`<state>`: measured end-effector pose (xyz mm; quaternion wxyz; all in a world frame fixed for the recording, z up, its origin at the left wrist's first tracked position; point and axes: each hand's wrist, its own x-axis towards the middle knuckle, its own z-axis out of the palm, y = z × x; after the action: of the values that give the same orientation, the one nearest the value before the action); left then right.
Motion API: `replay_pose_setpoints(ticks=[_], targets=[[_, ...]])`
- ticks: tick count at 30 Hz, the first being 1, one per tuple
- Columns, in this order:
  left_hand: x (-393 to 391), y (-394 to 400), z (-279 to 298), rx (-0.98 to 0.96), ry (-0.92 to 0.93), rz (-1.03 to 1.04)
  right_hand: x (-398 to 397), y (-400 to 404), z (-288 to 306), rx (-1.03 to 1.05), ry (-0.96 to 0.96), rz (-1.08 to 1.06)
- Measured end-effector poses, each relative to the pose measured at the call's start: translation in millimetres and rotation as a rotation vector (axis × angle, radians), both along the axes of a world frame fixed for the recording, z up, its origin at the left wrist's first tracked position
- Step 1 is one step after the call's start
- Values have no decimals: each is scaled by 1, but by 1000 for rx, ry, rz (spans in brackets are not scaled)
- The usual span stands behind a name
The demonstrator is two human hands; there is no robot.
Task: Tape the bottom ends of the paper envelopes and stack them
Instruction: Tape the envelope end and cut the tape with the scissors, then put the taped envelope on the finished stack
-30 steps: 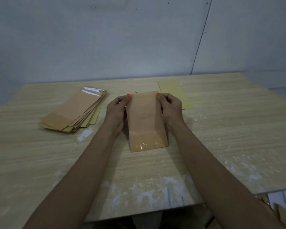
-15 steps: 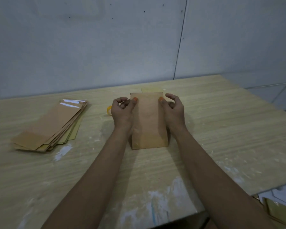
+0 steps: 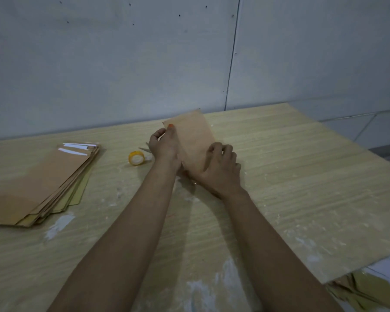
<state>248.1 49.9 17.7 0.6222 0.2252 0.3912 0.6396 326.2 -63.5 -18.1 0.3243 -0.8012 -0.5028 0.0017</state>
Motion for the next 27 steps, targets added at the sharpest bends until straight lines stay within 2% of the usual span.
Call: replay_pose_setpoints(ticks=[4, 6, 9, 14, 21, 24, 27], targets=[[2, -3, 5, 2, -68, -58, -1, 6, -1, 21, 1, -45], [-2, -5, 4, 31, -29, -111, -1, 9, 0, 54, 28, -79], [-13, -9, -6, 149, 205, -160, 1, 13, 0, 123, 53, -172], [-39, -24, -38, 499, 681, -147, 5, 27, -1, 171, 77, -314], [-50, -35, -41, 837, 1037, -122, 8, 51, 3, 104, 0, -369], [-51, -31, -46, 791, 1224, -130, 8, 59, 3, 71, -44, -354], [-49, -27, -50, 684, 1346, -188, 13, 63, -1, -87, -57, -282]])
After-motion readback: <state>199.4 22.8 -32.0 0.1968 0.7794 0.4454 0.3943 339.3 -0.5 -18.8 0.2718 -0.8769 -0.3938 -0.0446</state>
